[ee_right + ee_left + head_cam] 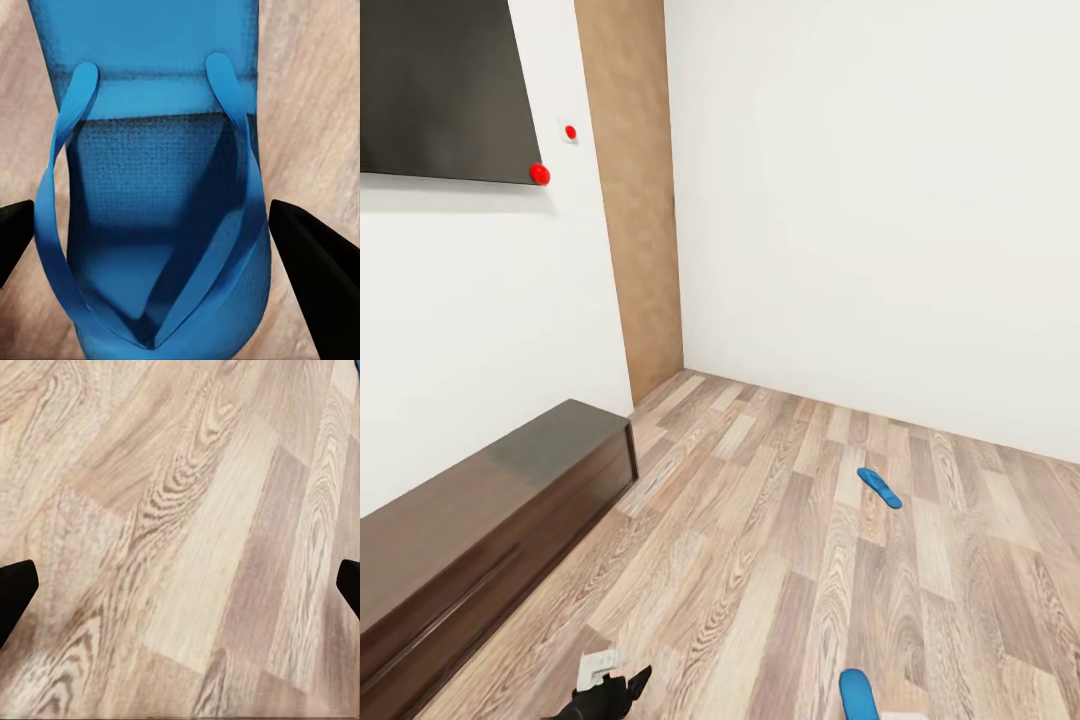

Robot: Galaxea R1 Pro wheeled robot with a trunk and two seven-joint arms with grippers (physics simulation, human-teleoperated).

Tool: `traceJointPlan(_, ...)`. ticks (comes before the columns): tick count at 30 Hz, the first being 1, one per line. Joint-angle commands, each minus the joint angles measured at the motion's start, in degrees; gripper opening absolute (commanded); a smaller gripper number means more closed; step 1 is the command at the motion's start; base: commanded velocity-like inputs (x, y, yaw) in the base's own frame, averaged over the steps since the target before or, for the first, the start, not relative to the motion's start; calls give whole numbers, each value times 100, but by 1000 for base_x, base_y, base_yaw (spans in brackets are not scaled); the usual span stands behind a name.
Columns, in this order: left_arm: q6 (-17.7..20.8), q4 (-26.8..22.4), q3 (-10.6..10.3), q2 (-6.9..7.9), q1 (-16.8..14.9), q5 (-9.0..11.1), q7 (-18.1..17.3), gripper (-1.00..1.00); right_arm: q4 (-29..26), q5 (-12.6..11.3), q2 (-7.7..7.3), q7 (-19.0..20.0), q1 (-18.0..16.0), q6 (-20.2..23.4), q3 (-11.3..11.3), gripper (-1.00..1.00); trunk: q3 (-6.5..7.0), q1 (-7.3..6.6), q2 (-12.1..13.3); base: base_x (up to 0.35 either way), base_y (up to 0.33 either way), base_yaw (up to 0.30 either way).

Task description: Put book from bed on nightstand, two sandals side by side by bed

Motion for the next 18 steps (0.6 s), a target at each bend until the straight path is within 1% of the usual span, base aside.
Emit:
traceJointPlan(1,-30,7,-47,2,-1,44,-4,100,12,10,0,58,-4,-54,-36,-100,-5,-1,-2,0,0,0)
traceJointPlan(5,-27,11,-47,-2,11,44,-3,100,29,18,2,191,-4,-183,-40,-100,-5,-1,-2,11,0,0)
traceJointPlan(7,-27,12,-47,-2,12,44,-3,100,30,19,2,257,-4,-247,-41,-100,-5,-1,-2,131,0,0)
traceJointPlan(11,-27,11,-47,-4,13,44,4,100,32,20,2,389,-4,-376,-41,-100,-5,-1,-2,269,0,0)
traceJointPlan(18,-27,11,-47,-7,13,44,6,100,32,20,2,621,-4,-602,-41,-100,-5,-1,-2,320,0,0)
